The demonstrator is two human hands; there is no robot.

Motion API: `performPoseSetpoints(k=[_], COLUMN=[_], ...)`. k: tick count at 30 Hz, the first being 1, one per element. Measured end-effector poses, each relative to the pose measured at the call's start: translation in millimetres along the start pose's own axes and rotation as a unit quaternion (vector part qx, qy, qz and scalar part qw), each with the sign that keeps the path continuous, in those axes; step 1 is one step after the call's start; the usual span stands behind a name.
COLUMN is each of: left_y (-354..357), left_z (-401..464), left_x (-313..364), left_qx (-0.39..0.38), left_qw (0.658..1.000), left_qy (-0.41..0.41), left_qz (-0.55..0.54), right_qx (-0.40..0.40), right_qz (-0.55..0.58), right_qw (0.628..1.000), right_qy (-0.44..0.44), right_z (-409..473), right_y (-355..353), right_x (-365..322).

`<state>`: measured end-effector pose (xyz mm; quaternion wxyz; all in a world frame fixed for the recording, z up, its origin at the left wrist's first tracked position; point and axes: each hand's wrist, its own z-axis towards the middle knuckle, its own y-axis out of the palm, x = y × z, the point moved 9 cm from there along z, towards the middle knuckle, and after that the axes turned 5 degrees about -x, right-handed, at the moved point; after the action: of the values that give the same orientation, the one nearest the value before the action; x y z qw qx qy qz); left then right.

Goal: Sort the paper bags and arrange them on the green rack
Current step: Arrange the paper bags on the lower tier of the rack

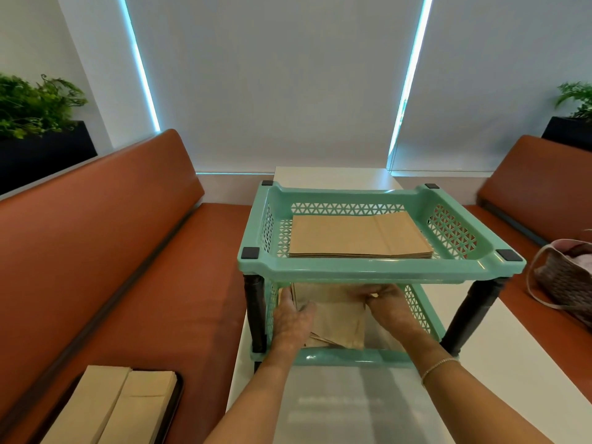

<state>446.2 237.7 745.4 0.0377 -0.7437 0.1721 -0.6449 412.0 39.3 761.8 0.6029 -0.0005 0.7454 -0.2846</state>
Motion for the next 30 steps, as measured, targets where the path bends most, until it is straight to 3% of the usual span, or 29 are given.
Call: performPoseSetpoints(k=[3,6,9,13,17,20,23,30], left_y=[-1.9,-6.9,-5.6,31.5,37.8,33.1,22.0,12.9], left_z=[1.4,2.5,2.5,-2.5,-3.4,2.6,10.8,21.2], left_x=[-0.6,-2.9,-1.8,-0.9,-2.5,0.2,-0.7,-6.1], left_qx=[0.006,0.022,0.009,-0.114,-0.134,-0.105,-0.035,-0.003], left_qw=[1.0,0.998,0.998,0.992,0.988,0.98,0.955,0.957], left_qy=[0.005,-0.005,-0.005,-0.018,-0.047,-0.064,-0.09,-0.089], left_qz=[-0.026,-0.059,-0.054,0.055,-0.054,-0.158,-0.281,-0.274], right_qx=[0.065,-0.015,-0.093,-0.155,-0.156,-0.157,-0.206,-0.244], right_qz=[0.049,0.181,0.127,0.07,0.077,0.089,0.107,0.073], right_qw=[0.994,0.975,0.974,0.976,0.975,0.973,0.96,0.955], right_qy=[0.073,0.126,0.159,0.134,0.14,0.142,0.156,0.155], right_z=[0.9,-4.2,-13.9,-16.5,-17.5,-14.8,-20.4,-25.4], right_y=[-4.2,16.2,38.2,53.6,48.7,42.4,47.4,65.5], right_x=[17.5,27.2,22.3,8.2,3.3,4.6,5.7,0.4])
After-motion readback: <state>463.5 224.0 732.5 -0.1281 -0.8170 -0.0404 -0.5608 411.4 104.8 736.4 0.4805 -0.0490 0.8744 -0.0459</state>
